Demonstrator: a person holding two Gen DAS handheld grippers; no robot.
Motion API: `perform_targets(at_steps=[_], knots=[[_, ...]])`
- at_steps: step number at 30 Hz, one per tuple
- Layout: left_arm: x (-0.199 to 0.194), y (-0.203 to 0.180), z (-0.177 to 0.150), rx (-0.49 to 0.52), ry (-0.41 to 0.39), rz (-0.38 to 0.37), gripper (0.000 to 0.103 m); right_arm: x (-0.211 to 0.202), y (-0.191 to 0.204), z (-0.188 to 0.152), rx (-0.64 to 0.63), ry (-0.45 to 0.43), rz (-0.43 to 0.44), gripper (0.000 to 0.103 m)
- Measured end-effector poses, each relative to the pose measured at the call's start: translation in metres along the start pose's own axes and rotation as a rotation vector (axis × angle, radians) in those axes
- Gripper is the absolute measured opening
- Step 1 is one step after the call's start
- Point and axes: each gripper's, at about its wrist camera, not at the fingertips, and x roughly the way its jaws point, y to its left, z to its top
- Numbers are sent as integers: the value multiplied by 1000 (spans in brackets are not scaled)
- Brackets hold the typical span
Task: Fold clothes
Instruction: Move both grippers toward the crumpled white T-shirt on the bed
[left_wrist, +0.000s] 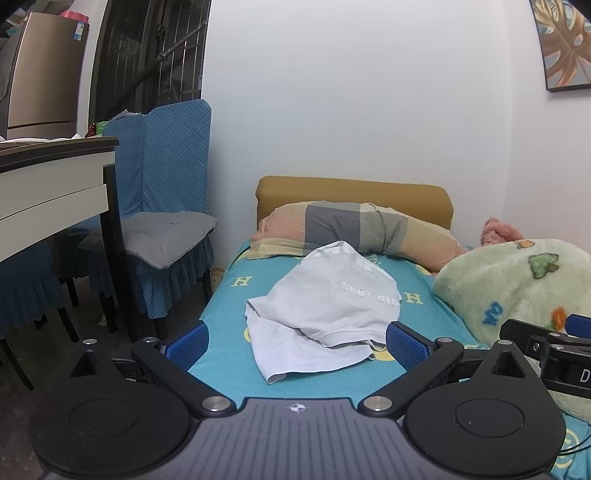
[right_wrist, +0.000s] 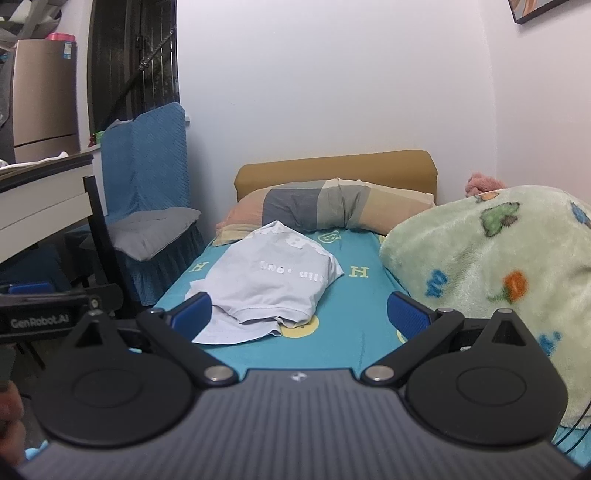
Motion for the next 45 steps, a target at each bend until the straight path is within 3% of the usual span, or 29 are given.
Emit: perform_targets(at_steps=[29,39,45], knots=[[2,-6,-17,36,-9,15,103,-3,-16,10,103,-6,32,103],[-19,-29,-11,87,-78,8,103,-17,-45,25,181,-108,35,103],[-12,-51,5,121,-37,14,103,-24,-63,26,240,-141,69,103]])
